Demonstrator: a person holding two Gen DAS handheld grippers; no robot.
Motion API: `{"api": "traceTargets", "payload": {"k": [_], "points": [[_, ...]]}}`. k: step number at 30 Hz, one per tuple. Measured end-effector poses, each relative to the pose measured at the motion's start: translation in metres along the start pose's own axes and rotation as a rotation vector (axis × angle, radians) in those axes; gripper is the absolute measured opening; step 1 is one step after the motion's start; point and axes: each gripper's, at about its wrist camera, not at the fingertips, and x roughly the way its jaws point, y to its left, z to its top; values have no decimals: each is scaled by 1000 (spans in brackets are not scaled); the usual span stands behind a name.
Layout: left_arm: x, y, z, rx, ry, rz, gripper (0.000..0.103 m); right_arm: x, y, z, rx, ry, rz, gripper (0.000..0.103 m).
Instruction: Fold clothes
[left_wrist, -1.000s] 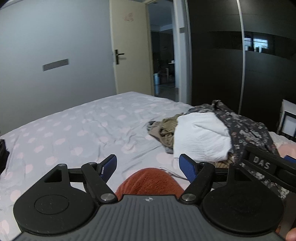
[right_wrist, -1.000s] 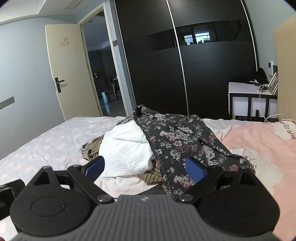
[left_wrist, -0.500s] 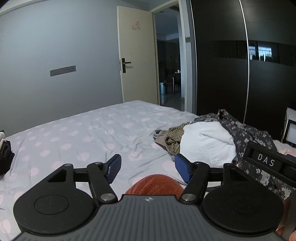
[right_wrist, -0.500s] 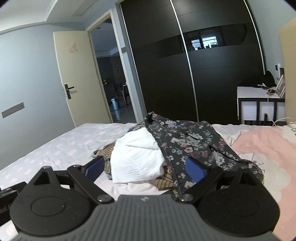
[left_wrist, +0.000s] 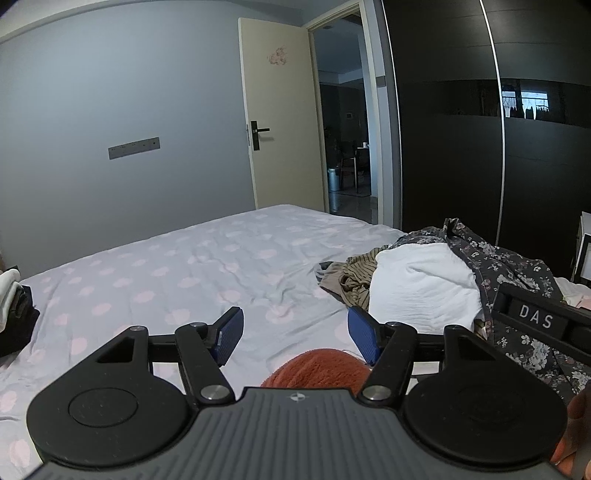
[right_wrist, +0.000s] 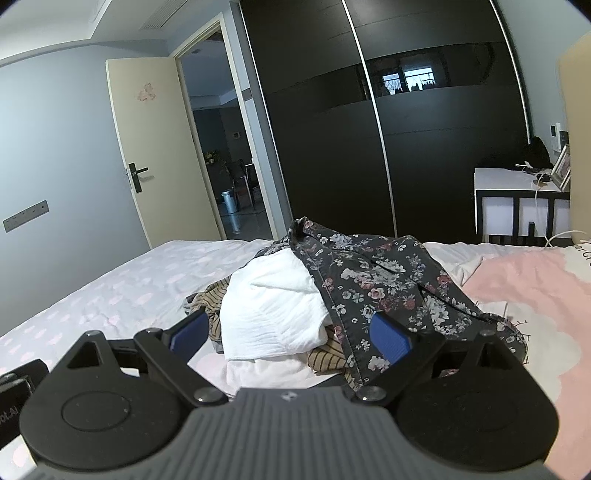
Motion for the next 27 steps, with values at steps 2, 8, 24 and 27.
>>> {"api": "traceTargets", "payload": {"k": [2, 8, 24, 27], "points": [[-1, 0, 0, 2, 3, -7, 74, 0, 0, 0, -1, 4, 8, 95], [0, -3, 0, 10, 19, -19, 74, 0, 1, 0, -12, 0, 4, 95], [3, -8, -3, 28, 44, -23, 75, 4, 0, -2, -8, 27, 9, 95], [5, -7, -3, 24, 53, -19, 75, 4, 1, -2, -10, 26, 9, 95]]}}
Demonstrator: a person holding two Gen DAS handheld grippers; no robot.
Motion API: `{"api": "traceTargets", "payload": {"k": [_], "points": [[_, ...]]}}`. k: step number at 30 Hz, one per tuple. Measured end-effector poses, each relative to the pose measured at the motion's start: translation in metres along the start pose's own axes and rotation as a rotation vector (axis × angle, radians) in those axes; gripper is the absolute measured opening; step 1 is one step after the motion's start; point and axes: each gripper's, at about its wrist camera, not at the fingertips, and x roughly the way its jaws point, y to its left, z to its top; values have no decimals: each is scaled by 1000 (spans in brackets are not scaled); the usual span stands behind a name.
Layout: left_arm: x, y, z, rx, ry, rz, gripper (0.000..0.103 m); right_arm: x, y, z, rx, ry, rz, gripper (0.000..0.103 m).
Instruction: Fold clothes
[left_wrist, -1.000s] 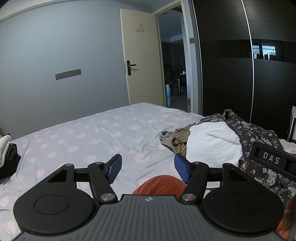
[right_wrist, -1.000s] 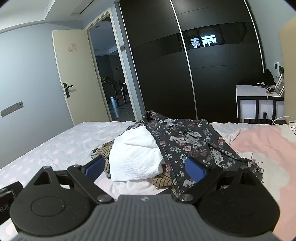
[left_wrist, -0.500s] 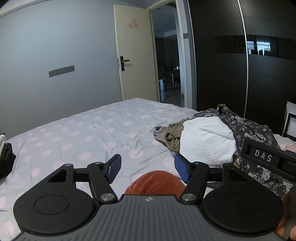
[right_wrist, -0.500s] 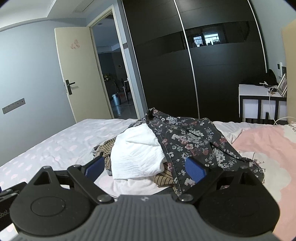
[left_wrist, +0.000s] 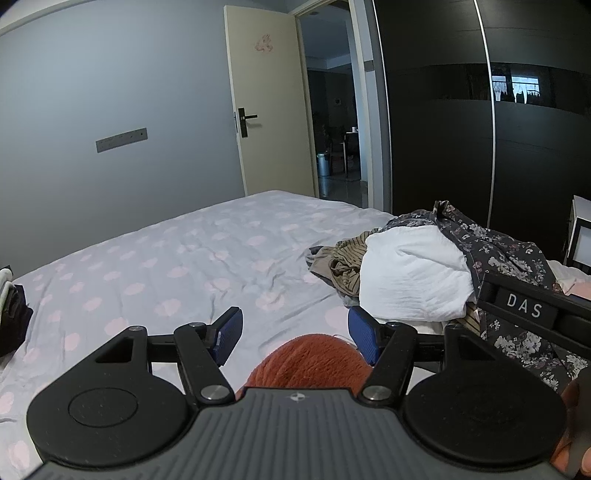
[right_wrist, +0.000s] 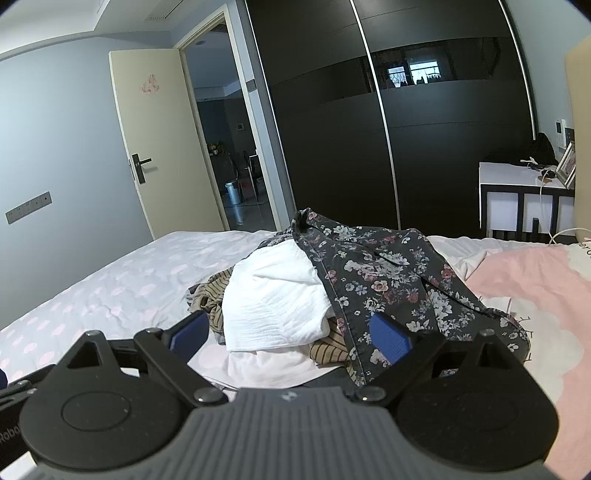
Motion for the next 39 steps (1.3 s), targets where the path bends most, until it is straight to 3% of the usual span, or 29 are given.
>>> {"api": "traceTargets", "payload": {"k": [23, 31, 39], "points": [[15, -1, 3, 12, 72, -10, 75, 12, -1, 5, -22, 39, 26, 95], [31, 9, 18, 12, 96, -9, 75, 49, -7, 27, -159, 63, 95, 94], [64, 25, 33, 14, 121, 12, 75, 122, -32, 46, -307, 67, 55, 94]]}}
